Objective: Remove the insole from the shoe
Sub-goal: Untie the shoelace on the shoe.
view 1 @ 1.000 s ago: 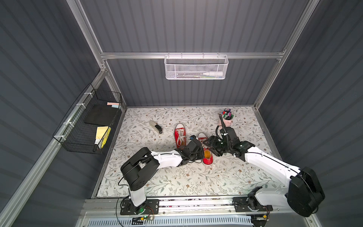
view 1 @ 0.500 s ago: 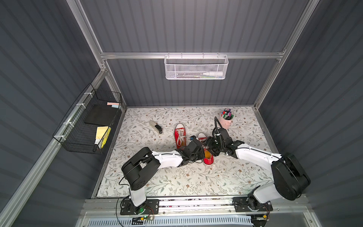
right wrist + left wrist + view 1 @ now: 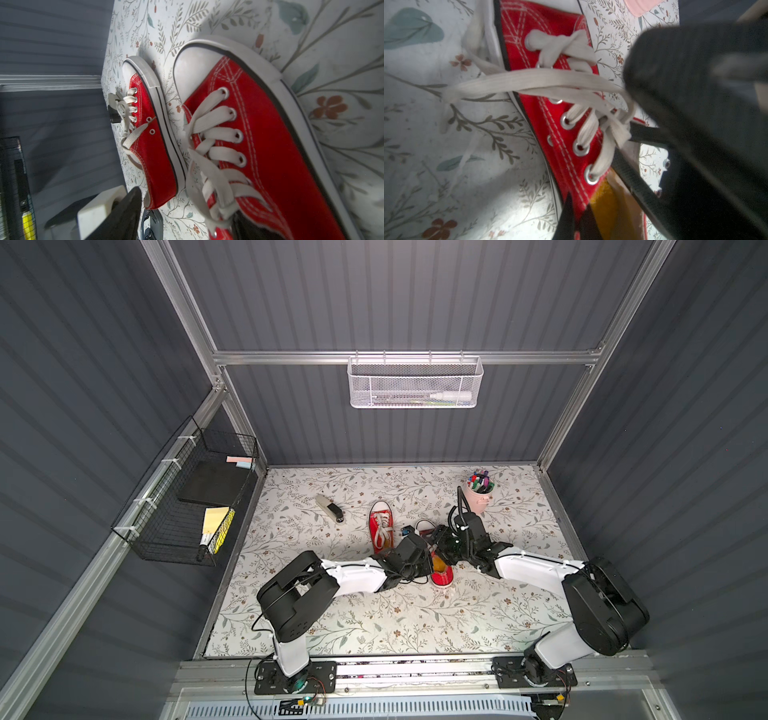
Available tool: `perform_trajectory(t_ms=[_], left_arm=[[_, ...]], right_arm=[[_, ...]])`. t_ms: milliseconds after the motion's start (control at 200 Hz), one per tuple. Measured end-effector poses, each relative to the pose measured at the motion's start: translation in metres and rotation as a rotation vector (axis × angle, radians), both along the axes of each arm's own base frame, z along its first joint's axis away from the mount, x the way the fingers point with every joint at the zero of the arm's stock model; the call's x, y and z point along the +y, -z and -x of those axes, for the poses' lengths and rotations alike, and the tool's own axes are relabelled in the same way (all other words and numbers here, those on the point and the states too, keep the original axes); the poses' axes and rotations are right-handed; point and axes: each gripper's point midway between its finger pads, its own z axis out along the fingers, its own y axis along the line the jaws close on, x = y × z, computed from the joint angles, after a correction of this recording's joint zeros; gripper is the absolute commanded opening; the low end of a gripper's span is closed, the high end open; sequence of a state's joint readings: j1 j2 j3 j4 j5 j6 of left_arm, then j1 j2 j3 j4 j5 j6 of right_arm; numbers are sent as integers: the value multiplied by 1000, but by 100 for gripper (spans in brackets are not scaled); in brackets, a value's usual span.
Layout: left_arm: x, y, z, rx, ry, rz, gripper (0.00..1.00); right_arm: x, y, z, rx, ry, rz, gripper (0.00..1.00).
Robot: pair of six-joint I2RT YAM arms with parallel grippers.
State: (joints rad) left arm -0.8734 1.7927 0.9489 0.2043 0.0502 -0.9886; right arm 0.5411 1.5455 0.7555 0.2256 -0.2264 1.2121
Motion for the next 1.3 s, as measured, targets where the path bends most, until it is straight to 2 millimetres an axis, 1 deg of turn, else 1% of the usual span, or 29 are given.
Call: perform_trajectory(t_ms=[215, 480, 595, 811, 1011, 1201, 1301], left_arm=[[-1, -2, -2, -1, 0, 3, 2], [-2, 1, -1, 9, 8, -7, 2], [-2, 2, 1, 14, 16, -9, 2], [-1, 4, 2, 20, 20, -20, 2], [-1, 5, 2, 17, 27, -28, 2], [-2, 1, -1, -1, 36, -31, 2], [0, -1, -6, -16, 34, -43, 2]], right_arm=[[3, -10, 0, -40, -14, -39, 63], [-1, -23, 7, -60, -21, -55, 60], [-4, -25, 12, -66, -19, -58, 59], [-3, -24, 12, -73, -22, -64, 60], [3, -10, 1, -62, -23, -53, 63], [6, -6, -17, -78, -5, -6, 66], [7, -7, -27, -92, -2, 29, 67]])
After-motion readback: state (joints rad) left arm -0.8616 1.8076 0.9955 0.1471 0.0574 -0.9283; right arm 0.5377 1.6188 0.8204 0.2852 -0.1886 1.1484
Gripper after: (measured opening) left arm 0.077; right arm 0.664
